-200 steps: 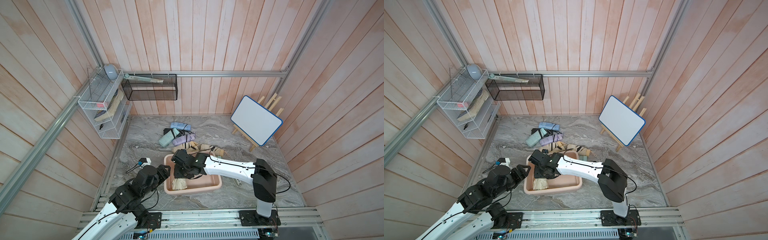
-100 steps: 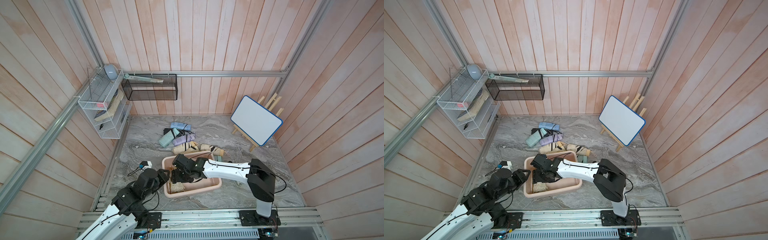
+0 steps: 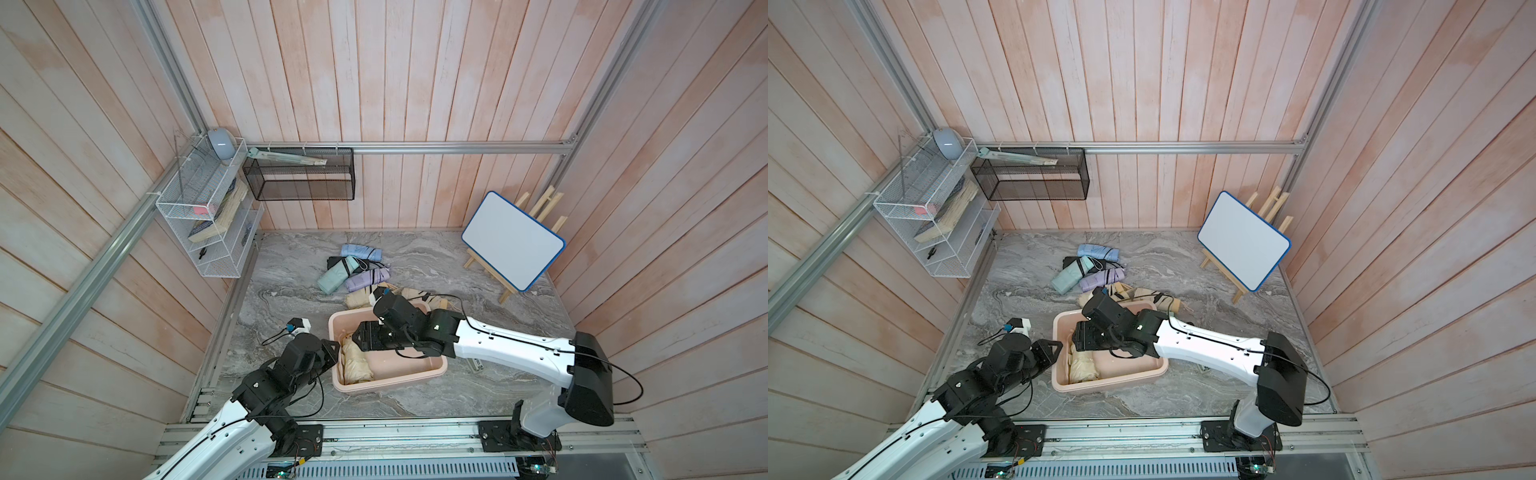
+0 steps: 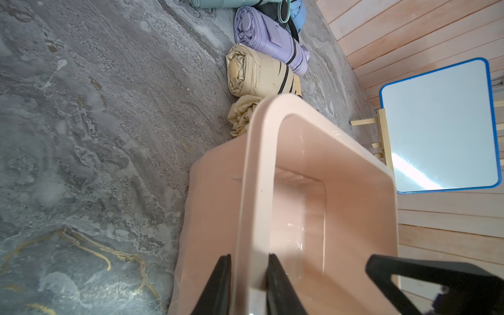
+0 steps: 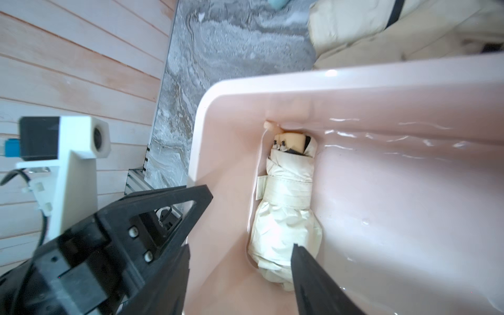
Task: Put the umbrella into the storage box
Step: Adjust the storage box at the center of the board, then pick up the umbrella from the center of the board.
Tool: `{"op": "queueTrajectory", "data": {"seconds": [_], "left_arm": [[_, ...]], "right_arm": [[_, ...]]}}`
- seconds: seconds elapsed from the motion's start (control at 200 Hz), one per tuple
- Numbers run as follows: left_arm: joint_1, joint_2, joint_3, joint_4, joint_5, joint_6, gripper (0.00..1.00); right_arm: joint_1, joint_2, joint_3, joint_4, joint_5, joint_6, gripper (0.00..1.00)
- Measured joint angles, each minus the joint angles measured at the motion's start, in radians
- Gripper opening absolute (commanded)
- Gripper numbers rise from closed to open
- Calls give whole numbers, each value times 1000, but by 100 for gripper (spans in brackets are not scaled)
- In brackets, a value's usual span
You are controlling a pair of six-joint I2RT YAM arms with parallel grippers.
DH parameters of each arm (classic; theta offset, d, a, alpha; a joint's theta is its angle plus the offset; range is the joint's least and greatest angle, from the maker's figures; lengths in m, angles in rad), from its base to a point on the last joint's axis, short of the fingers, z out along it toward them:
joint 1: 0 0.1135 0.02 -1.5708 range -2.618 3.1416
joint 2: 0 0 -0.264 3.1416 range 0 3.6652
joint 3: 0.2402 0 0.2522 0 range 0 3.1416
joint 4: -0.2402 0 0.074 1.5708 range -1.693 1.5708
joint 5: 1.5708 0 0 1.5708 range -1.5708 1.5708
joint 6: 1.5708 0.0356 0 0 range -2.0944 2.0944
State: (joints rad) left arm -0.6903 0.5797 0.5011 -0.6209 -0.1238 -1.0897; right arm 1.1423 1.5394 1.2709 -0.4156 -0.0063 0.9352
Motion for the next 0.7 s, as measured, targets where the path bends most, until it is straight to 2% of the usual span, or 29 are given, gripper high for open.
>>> {"op": "queueTrajectory", "data": {"seconds": [0.205,0.375,0.525,0.7], "left_arm": [[0,70,55,-34,-9,76,12],[0,92,111,-123,-44,126,7],[0,55,124,-185,-80,148,6],[0,6,131,-260,-121,153,6]], "right_arm": [[-109,-138,-42,-55,62,-33,63],[-283,-250,-71,-90,80,-134,66],[-454,-281,-84,-101,76,-329,71],[-551,-222,-89,-106,64,-648,73]]}}
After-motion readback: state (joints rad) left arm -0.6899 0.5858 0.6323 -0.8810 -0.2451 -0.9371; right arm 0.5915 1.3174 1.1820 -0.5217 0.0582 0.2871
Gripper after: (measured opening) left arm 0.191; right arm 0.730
